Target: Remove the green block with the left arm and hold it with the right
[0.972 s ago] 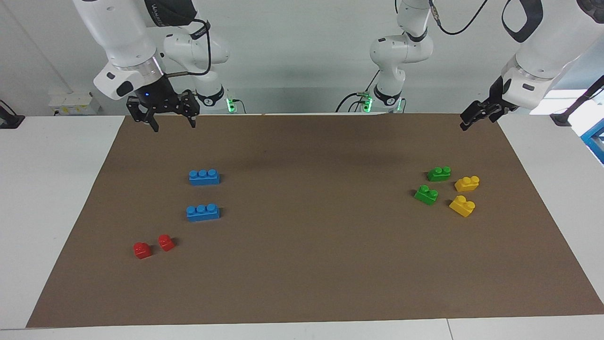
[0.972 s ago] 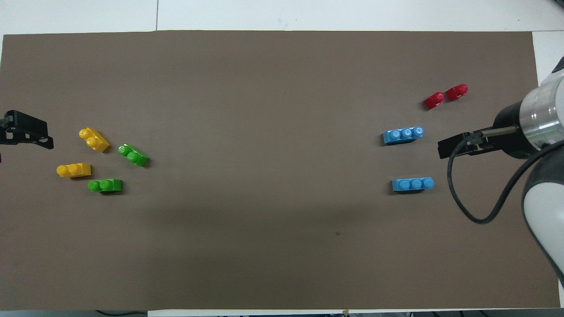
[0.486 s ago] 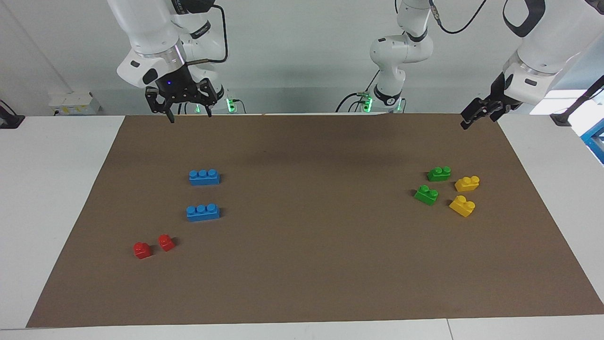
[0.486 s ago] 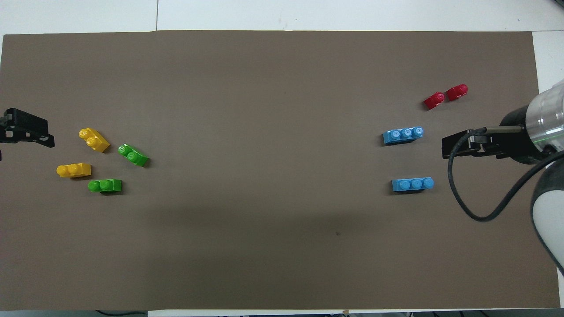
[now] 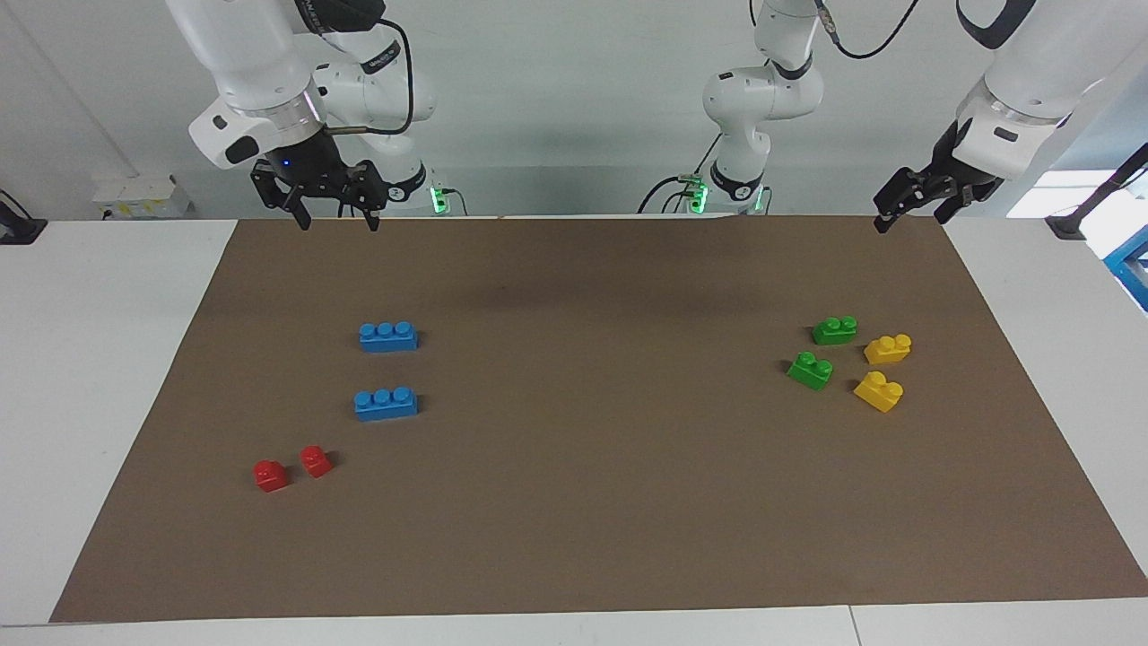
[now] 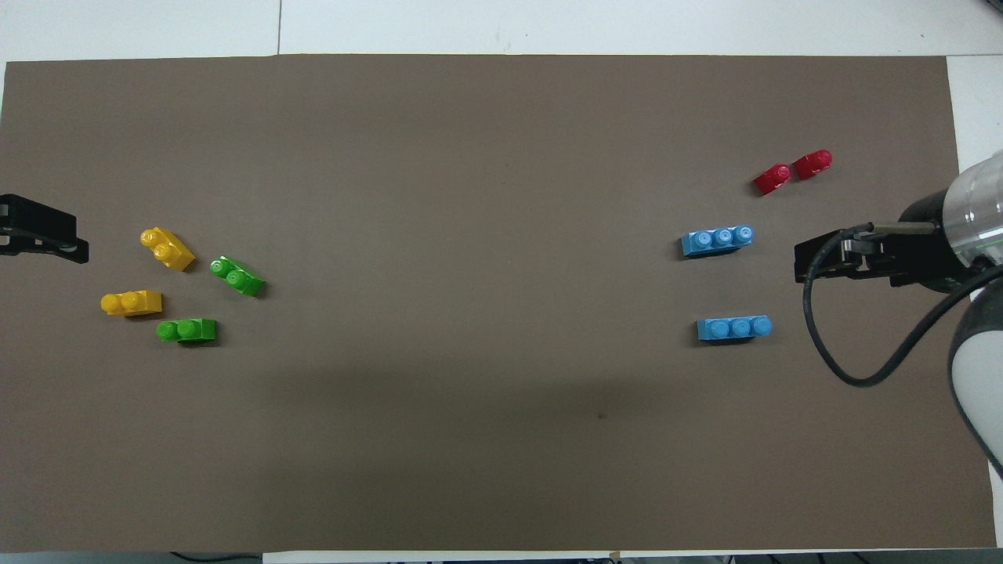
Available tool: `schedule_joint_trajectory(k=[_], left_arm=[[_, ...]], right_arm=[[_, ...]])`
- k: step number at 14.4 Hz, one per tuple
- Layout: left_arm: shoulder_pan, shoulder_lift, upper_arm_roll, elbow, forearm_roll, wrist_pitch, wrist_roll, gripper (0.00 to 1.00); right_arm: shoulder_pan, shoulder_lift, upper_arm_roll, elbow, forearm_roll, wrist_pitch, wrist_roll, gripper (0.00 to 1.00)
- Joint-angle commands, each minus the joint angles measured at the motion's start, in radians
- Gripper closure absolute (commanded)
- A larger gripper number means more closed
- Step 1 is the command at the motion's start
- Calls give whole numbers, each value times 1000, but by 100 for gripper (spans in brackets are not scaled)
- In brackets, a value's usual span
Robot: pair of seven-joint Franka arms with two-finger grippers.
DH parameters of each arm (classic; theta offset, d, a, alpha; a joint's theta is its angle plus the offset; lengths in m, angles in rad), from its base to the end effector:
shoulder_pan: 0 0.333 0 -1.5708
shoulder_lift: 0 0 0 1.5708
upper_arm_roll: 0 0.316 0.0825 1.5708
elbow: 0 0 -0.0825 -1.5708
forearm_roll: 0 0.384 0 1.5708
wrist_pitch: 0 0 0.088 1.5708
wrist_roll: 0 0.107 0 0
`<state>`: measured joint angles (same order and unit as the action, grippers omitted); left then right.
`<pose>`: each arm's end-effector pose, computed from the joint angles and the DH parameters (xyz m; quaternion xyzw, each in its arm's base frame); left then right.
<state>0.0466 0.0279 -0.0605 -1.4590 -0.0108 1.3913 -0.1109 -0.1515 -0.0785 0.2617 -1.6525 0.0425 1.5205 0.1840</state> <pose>0.5443 -0.0083 0.6461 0.9977 0.0477 -0.0480 0.0032 0.5204 0.0678 0.6228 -0.9989 0.0371 0.0294 0.0069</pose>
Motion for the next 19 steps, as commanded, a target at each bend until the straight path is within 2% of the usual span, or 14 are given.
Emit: schedule_joint_trajectory(k=[1, 5, 12, 15, 16, 18, 19], left_arm=[[10, -9, -2, 17, -12, -20, 20, 0], [6, -19, -1, 14, -14, -12, 30, 0], [-2, -26, -1, 11, -15, -5, 30, 0], [-2, -29, 1, 9, -15, -5, 30, 0], [-2, -29, -1, 9, -15, -5, 30, 0], [-2, -29, -1, 8, -15, -5, 30, 0], [-2, -29, -1, 8, -15, -5, 30, 0]], right_arm=[[-8, -18, 7, -30, -30, 17, 18, 0], [-26, -1, 8, 9, -29, 17, 15, 0], [-92, 9, 8, 16, -16, 44, -35, 0], [-54, 9, -12, 14, -26, 67, -32, 0], [-15, 9, -57, 14, -27, 69, -31, 0], [143, 9, -250, 14, -29, 58, -34, 0], [173, 9, -293, 14, -27, 56, -40, 0]])
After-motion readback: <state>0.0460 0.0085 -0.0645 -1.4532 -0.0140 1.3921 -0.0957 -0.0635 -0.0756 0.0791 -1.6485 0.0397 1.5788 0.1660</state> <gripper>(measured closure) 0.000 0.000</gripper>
